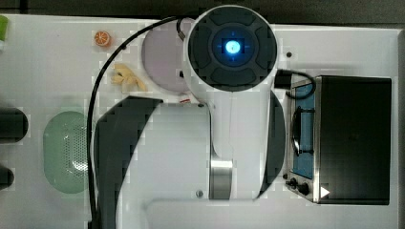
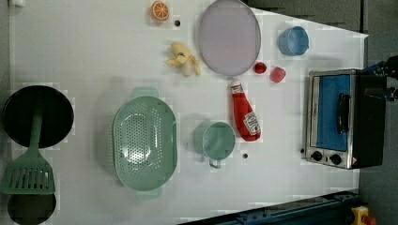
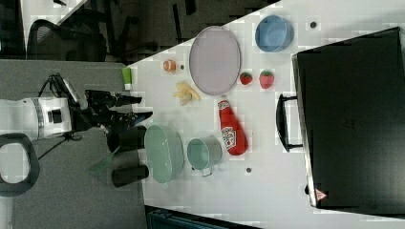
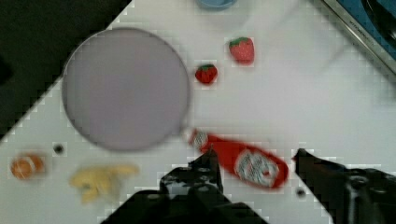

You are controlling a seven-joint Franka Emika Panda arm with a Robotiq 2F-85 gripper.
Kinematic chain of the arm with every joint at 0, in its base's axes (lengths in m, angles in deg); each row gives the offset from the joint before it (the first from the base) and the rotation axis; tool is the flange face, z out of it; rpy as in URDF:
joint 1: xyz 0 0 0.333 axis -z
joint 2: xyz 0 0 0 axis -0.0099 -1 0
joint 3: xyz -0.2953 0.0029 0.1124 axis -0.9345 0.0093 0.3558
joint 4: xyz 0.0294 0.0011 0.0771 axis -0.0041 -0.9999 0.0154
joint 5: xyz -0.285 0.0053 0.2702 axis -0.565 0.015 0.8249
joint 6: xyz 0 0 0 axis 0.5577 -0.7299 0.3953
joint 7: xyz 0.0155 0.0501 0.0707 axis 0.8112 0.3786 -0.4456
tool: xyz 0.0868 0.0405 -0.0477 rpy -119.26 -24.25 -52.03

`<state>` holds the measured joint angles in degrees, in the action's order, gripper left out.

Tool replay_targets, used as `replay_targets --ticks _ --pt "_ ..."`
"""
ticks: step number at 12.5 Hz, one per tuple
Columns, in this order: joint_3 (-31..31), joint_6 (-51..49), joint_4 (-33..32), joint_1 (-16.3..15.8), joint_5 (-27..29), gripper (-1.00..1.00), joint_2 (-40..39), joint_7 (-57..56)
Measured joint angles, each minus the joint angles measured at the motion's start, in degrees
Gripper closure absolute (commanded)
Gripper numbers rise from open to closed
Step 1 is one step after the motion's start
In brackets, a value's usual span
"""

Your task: Pick Ketchup from the table and place it in strainer.

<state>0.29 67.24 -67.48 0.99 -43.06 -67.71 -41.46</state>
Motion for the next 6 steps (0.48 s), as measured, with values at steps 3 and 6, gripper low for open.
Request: replay_targets --ticks 3,6 --pt "3.09 -10.11 -9.01 4.30 1.56 -1.00 10.30 -0.08" --pt "3.26 -10.58 -7.33 4.57 1.84 -1.00 14.69 -0.08"
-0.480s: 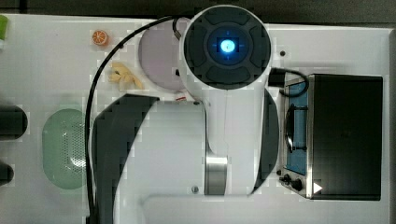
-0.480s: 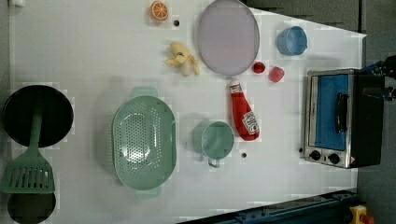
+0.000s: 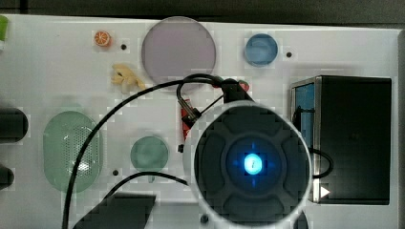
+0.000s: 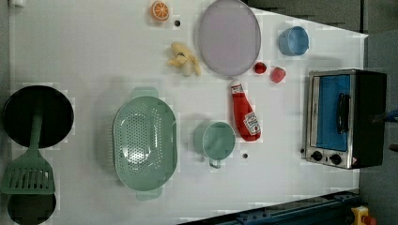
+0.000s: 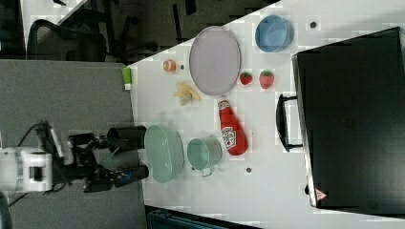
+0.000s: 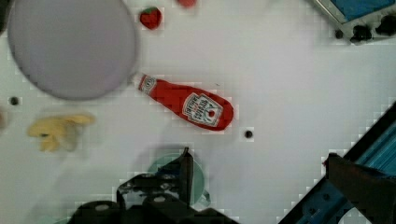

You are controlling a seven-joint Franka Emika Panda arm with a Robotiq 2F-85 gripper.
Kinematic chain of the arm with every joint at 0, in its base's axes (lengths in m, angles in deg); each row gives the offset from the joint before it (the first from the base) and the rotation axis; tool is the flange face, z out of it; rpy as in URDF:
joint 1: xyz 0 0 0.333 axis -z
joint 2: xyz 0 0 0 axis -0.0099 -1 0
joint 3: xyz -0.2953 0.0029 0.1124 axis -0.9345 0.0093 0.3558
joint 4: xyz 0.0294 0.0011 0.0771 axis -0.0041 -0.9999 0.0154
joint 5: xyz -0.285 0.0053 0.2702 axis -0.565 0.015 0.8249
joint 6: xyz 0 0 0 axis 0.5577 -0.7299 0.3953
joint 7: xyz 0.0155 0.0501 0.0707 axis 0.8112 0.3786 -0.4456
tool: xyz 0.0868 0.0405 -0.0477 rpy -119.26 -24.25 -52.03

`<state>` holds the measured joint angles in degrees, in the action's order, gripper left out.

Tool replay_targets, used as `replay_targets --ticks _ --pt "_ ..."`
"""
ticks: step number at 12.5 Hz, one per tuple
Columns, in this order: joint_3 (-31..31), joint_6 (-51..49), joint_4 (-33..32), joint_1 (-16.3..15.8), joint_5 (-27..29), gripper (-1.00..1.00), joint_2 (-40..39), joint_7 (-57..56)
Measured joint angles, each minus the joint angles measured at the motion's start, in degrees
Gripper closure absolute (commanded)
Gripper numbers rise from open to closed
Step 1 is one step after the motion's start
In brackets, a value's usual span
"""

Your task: Pick Ketchup from the table and place it in strainer.

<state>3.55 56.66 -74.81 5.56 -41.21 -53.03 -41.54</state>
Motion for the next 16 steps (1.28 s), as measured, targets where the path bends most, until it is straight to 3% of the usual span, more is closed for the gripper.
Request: replay_targets --ticks 5,10,13,16 --pt "1.81 10.32 -2.74 0.37 0.08 -1.00 -5.94 -4.62" --pt "3.82 22.69 -11.30 1.20 -0.06 -1.00 -16.16 -28.31" --pt "4.18 29.38 -17.79 1.03 0.16 -1.00 -15.89 -43.73" --pt "4.09 36.20 -24.06 0.60 0.24 -1.00 -14.35 -51.36"
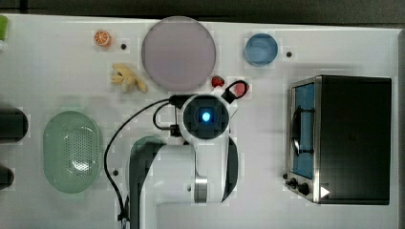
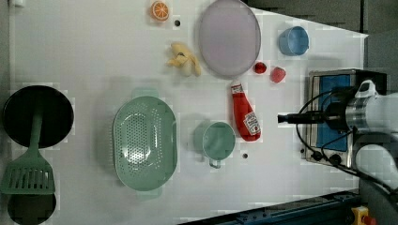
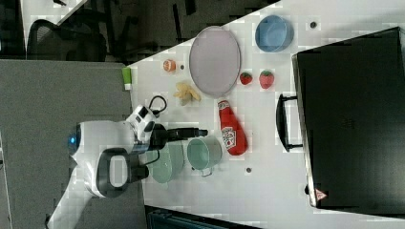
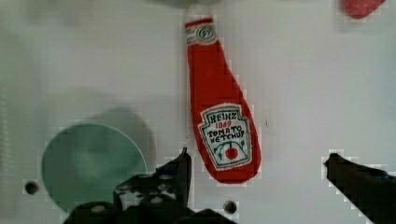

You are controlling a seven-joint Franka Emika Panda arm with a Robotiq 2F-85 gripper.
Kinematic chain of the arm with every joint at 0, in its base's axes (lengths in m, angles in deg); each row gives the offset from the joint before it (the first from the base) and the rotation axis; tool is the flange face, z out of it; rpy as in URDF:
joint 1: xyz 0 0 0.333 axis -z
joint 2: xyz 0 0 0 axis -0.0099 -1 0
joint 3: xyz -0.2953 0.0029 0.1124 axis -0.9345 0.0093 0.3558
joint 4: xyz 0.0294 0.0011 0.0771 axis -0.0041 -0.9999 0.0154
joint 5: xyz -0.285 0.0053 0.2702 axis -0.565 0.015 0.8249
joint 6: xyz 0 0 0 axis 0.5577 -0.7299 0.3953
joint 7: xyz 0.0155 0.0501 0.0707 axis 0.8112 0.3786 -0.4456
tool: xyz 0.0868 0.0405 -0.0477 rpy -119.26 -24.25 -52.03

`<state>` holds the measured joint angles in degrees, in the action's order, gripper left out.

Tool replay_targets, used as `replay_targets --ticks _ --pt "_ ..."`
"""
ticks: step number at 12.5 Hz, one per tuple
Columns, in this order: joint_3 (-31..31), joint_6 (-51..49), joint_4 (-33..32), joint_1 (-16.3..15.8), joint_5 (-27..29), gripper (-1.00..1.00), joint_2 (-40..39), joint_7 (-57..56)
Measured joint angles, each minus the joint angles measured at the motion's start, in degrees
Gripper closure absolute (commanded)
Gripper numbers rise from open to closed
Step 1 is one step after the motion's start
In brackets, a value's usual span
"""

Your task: Pick Ketchup from the table and place it in strainer.

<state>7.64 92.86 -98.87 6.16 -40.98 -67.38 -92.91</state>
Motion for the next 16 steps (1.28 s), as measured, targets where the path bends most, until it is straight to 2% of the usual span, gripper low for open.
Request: replay_targets --ticks 6,16 --pt "0.48 10.18 -7.05 -0.31 -0.68 -1.00 -4.10 -2.66" --pt "-0.36 28.28 -6.49 -0.08 -1.34 -1.00 -22.55 -4.36"
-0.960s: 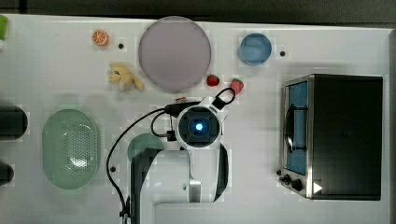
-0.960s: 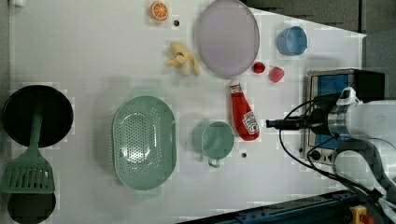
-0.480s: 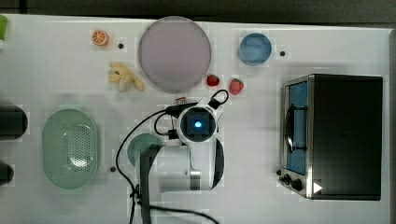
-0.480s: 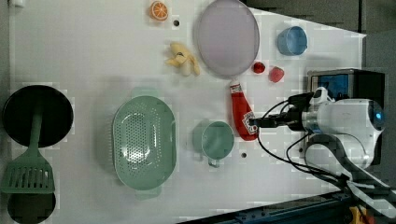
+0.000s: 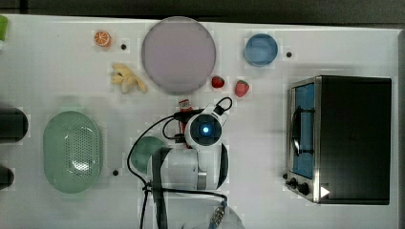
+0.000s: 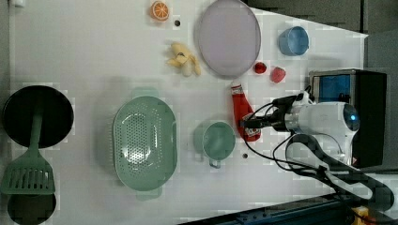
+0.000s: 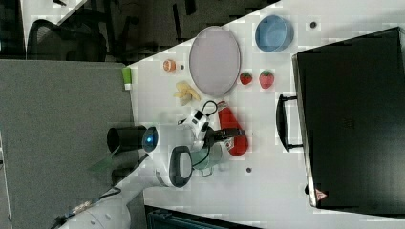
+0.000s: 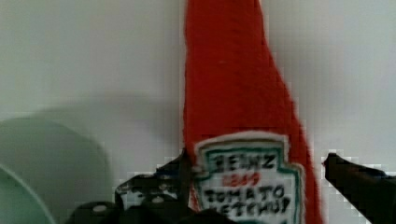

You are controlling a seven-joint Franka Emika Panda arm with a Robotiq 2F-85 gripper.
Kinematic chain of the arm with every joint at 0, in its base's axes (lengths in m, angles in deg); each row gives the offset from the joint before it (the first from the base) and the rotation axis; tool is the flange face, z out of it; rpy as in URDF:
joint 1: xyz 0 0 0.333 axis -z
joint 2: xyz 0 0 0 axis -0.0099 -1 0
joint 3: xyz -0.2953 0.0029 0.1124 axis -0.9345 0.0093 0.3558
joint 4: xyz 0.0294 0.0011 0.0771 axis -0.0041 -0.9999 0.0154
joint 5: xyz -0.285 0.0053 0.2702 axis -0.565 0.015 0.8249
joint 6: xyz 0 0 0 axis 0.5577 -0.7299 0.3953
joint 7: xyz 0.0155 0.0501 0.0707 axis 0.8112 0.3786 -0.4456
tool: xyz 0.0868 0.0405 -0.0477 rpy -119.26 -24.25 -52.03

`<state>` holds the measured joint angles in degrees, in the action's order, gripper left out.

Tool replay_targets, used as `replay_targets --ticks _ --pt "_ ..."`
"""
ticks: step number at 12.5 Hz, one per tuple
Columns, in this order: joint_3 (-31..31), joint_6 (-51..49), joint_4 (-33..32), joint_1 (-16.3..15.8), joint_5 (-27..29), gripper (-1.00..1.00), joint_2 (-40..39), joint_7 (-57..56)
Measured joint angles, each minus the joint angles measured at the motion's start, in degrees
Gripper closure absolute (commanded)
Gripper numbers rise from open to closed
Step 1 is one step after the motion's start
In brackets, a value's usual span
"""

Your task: Pick Ketchup from the table and place it in strainer.

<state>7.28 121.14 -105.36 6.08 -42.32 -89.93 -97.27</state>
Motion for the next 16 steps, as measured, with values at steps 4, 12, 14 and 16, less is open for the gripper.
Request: replay_targets --ticks 4,12,14,16 --pt "0.15 0.90 -0.67 -0.81 -0.12 -0.21 -1.59 -0.28" --pt "-0.62 -8.56 -0.90 -1.10 0.19 -0.20 5.20 -0.34" --pt "-0.43 -18.41 -0.45 -0.98 -0.05 -0.20 13.08 -0.36" --pt "-0.28 -27.47 1.12 -0.67 -0.04 -0.20 22.57 -0.17"
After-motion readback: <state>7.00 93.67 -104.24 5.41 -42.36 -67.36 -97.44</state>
